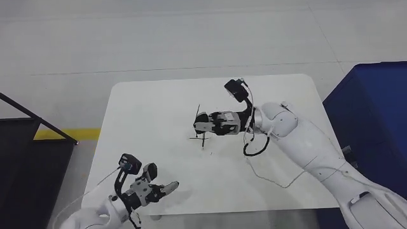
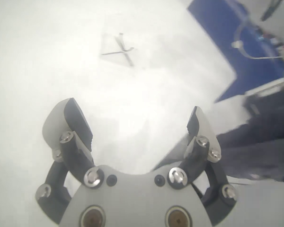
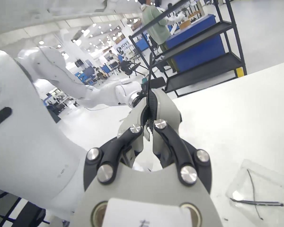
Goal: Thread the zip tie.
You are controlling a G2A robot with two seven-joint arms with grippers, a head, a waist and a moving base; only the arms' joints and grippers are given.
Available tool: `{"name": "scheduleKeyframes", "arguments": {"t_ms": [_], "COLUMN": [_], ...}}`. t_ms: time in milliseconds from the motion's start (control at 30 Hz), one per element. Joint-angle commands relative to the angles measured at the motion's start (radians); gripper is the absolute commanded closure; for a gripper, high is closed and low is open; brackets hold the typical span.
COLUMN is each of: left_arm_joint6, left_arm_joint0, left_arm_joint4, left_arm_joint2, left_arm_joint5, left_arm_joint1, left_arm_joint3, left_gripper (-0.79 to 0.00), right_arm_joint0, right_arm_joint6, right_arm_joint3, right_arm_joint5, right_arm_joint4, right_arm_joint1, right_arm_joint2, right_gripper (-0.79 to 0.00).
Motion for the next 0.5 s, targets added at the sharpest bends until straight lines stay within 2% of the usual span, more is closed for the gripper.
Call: {"name": "scheduleKeyframes", "arguments": {"t_ms": [0,267,367,467], "left_arm_joint6": [-0.111,-0.111,-0.100,-0.091], "left_arm_joint0": [-0.019,-0.019,-0.025,-0.050], "left_arm_joint4": [-0.226,-0.226,-0.372,-0.487], "left_arm_joint2": [0.005,0.005,0.037,0.069], "left_arm_joint5": [0.004,0.004,0.067,0.134], "left_arm_joint1": [0.004,0.004,0.000,-0.003], "left_arm_joint3": [0.017,0.017,0.006,-0.011], "left_gripper": [-0.785,-0.785,-0.785,-0.785], "right_arm_joint0": [-0.013,-0.024,-0.054,-0.080], "right_arm_joint6": [-0.008,-0.022,-0.029,-0.048], "right_arm_joint3": [-0.023,-0.037,-0.068,-0.066], "right_arm_joint5": [0.000,0.006,0.000,0.000], "right_arm_joint4": [0.023,0.021,0.033,-0.058], "right_arm_joint1": [0.008,0.007,0.006,0.008], "right_arm_joint2": [0.001,0.000,0.003,0.032], "right_gripper": [0.000,0.000,0.000,0.000]}}
